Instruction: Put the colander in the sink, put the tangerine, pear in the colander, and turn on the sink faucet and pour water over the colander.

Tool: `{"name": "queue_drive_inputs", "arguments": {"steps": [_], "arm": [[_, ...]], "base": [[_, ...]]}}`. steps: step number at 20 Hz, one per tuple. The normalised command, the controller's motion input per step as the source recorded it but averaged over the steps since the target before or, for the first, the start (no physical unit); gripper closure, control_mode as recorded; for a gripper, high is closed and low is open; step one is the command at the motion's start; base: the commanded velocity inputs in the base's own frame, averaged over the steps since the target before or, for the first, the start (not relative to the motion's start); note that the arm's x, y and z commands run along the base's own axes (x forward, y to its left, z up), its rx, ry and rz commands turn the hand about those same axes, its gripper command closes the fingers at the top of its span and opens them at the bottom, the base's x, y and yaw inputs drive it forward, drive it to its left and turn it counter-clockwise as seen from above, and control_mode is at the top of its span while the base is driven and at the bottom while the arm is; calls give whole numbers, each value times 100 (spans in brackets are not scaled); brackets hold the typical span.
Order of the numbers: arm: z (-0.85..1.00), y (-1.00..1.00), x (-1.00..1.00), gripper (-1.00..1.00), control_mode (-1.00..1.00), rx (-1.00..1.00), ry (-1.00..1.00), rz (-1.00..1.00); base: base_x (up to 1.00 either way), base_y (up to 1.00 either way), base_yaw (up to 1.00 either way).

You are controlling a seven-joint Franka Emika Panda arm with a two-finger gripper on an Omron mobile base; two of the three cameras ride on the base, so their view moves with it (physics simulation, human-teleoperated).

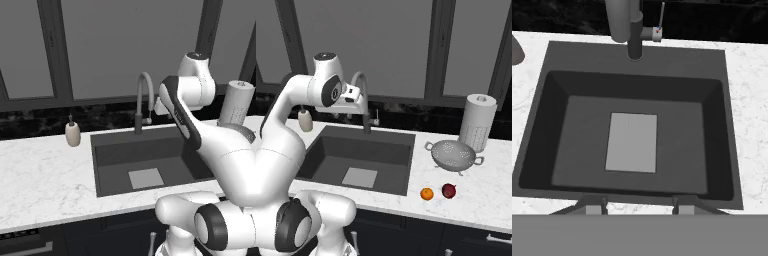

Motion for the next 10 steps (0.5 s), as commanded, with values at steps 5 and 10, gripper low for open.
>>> {"name": "queue_drive_inputs", "arguments": {"steps": [5,10], "arm": [[-3,-15,0,-100,-100,0,2,0],[-23,-95,-10,-100,-100,0,0,-1]], "base": [[0,0,0],[0,0,0]]}}
